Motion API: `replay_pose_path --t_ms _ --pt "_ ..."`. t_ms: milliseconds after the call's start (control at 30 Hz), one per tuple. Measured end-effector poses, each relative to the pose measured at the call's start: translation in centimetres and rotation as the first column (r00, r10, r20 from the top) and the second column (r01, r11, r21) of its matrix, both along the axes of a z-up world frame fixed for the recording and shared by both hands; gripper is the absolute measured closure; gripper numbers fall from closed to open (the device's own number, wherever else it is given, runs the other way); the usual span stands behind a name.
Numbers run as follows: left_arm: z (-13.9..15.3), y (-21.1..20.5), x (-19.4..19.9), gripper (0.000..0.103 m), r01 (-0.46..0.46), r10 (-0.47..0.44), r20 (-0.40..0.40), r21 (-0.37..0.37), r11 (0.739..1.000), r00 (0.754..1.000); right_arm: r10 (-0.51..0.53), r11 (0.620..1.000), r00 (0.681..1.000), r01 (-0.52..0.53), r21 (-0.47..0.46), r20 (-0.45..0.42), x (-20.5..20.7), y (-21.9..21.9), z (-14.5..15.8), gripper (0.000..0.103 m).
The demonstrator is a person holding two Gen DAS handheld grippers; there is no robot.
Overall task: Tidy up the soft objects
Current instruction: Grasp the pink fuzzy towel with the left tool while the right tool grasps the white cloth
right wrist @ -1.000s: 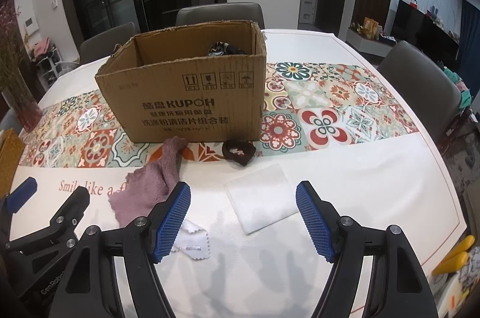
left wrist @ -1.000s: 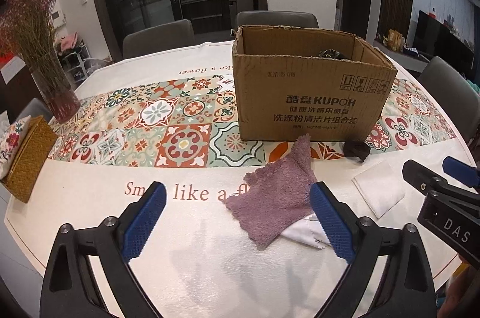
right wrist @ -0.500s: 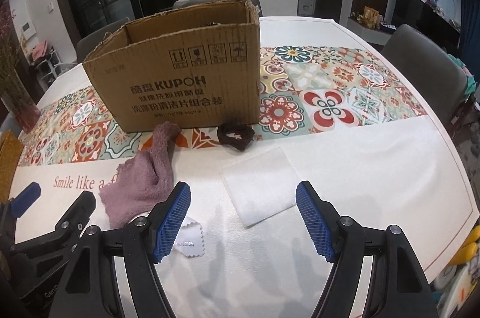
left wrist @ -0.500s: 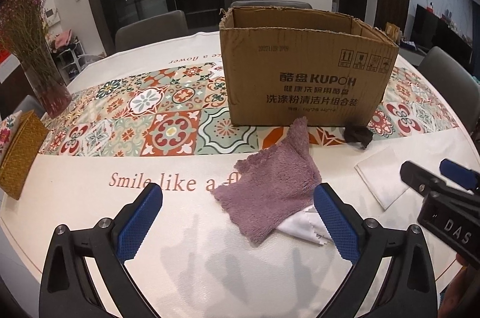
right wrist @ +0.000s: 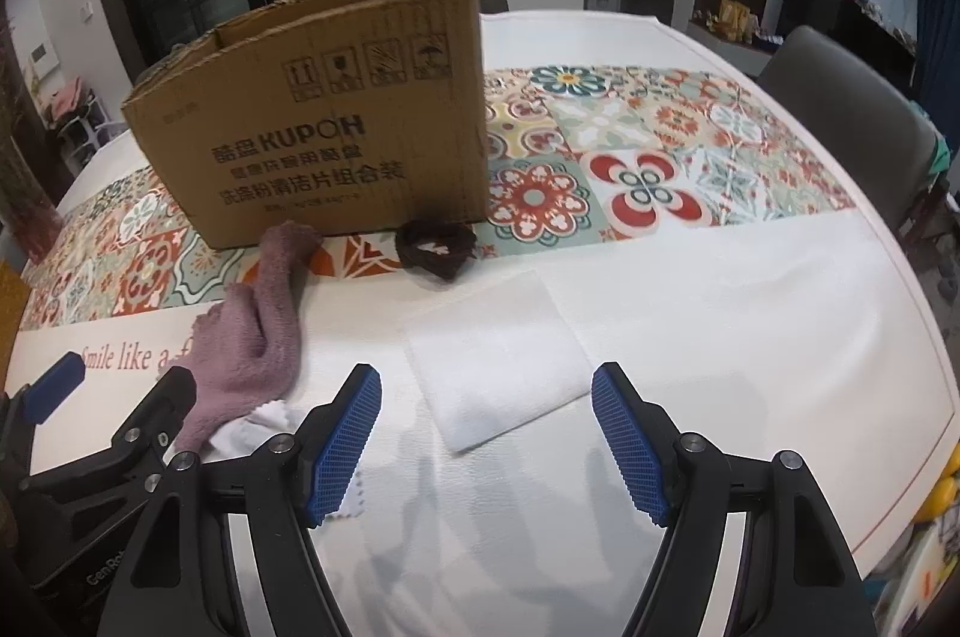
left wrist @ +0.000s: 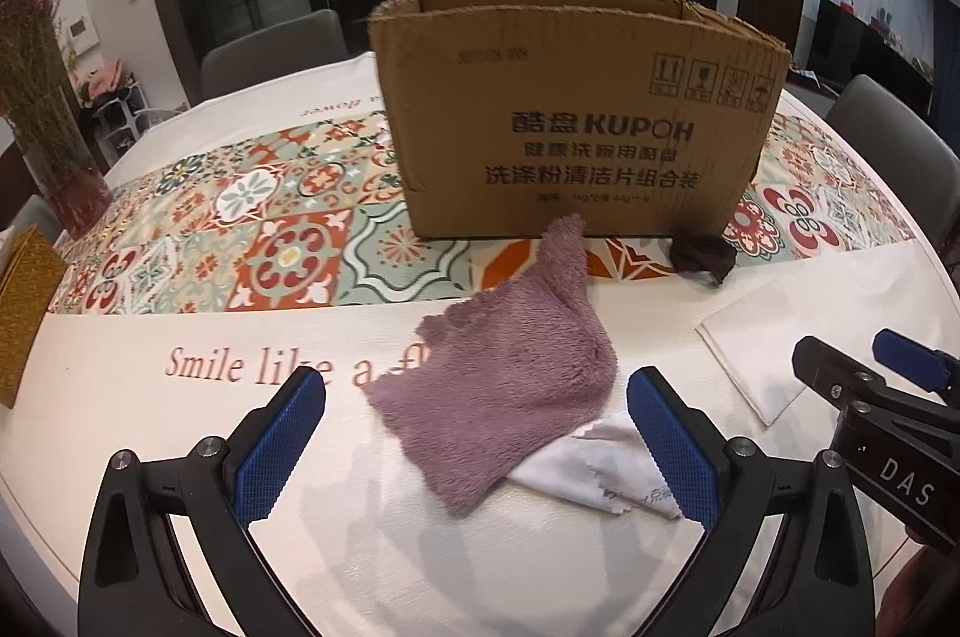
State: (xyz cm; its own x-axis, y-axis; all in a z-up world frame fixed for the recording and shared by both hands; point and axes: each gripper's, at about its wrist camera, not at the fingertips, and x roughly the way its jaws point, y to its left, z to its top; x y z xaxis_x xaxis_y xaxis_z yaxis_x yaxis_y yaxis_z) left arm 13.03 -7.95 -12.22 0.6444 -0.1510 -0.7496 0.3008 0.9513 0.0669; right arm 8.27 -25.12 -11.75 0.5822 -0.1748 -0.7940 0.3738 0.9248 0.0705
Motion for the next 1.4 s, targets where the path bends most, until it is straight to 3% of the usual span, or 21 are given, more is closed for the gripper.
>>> replay_pose_path --t_ms 500,600,700,800,900,967,1033,1267,1400 --pt "-2.2 -3.5 1.7 0.005 0.021 -0.020 -0.016 0.059 0.998 1.000 -0.041 0.995 0.999 0.044 0.092 -0.035 0.8 -3.1 -2.6 0.029" --pt "-2.5 -4.0 2.0 0.012 0.028 -0.026 -0.027 0.064 0.998 0.999 -0.048 0.993 0.998 0.052 0.103 -0.040 0.9 -3.5 -3.0 0.029" --pt "-2.9 -4.4 2.3 0.033 0.036 -0.033 -0.040 0.060 0.998 0.999 -0.051 0.992 0.998 0.056 0.112 -0.043 0.9 -3.8 -3.2 0.029" --pt "-3.3 -4.7 2.6 0.037 0.046 -0.042 -0.059 0.054 0.998 0.997 -0.050 0.991 0.998 0.056 0.121 -0.046 1.1 -4.0 -3.5 0.029" --pt "-3.8 -5.0 2.9 0.049 0.049 -0.044 -0.073 0.064 0.997 0.996 -0.049 0.990 0.997 0.056 0.127 -0.052 1.2 -4.1 -3.8 0.029" --pt "-4.1 -5.1 3.0 0.064 0.058 -0.052 -0.089 0.061 0.996 0.995 -0.050 0.990 0.997 0.057 0.129 -0.056 1.2 -4.2 -3.9 0.029" --pt "-4.5 -5.1 3.1 0.071 0.067 -0.061 -0.107 0.053 0.996 0.992 -0.051 0.989 0.997 0.059 0.132 -0.059 1.3 -4.2 -4.0 0.029" --pt "-4.4 -4.6 3.1 0.086 0.074 -0.071 -0.112 0.023 0.997 0.991 -0.050 0.990 0.997 0.058 0.131 -0.062 1.4 -4.1 -4.0 0.029" --pt "-4.0 -4.2 3.0 0.090 0.067 -0.065 -0.101 0.012 0.998 0.993 -0.045 0.991 0.997 0.052 0.124 -0.056 1.4 -3.8 -3.7 0.029"
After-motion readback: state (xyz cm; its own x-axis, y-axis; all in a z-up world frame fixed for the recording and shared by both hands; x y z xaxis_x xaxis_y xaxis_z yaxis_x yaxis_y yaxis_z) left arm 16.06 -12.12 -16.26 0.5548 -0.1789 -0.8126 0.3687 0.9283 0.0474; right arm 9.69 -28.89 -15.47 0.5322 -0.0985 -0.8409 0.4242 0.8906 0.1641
